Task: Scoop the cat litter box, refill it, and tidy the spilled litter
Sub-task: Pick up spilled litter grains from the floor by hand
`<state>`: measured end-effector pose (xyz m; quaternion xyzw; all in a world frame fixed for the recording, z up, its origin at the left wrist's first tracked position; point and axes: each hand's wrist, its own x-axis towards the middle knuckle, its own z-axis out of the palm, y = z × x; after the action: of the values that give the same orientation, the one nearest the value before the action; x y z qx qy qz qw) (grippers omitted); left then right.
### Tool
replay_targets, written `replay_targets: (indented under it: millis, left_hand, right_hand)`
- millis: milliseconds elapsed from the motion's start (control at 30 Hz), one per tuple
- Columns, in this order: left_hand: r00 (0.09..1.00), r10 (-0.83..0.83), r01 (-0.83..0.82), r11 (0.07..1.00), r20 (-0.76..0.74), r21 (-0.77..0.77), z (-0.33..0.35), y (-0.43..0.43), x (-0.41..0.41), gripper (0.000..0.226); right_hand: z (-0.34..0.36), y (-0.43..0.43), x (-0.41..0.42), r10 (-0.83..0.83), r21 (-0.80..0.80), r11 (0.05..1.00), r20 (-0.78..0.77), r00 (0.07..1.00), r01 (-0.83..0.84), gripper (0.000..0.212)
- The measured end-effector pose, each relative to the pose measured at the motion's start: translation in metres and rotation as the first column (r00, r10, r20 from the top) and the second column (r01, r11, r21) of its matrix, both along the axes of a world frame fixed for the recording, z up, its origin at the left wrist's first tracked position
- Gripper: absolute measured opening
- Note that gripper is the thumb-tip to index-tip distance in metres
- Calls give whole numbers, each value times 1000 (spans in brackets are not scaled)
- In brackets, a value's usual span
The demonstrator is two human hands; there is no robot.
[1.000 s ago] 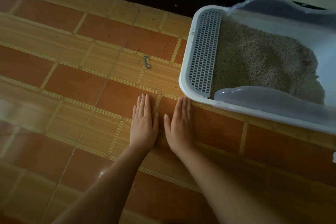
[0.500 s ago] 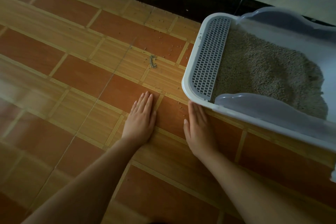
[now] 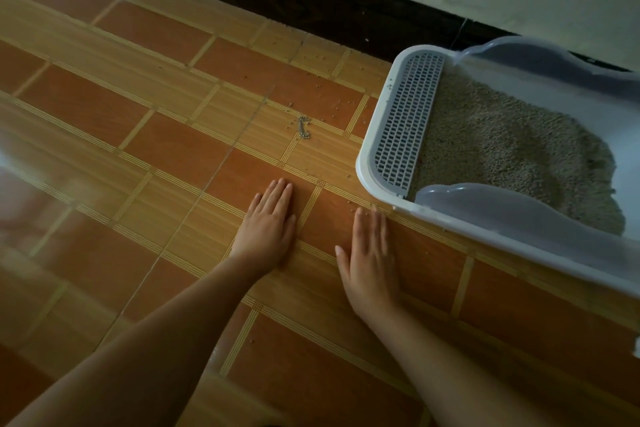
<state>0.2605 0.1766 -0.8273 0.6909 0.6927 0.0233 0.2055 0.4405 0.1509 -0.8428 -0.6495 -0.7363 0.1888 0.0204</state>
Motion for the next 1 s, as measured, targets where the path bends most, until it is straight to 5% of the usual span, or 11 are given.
replay_targets:
  millis: [333, 867, 1000]
  left_hand:
    - [985, 170, -170, 984, -1, 48, -13, 28, -19, 57]
    - [994, 100, -104, 990, 39, 96, -23, 99, -36, 55]
    - [995, 78, -84, 991, 61, 105, -23, 113, -42, 55]
  right_hand:
    - [-1, 32, -51, -130, -10, 992, -89, 988, 129, 71]
    - [-1, 128, -94, 57, 11, 998, -132, 990, -56, 65]
    - [-1, 153, -93, -54, 83, 994, -200, 978, 72, 59]
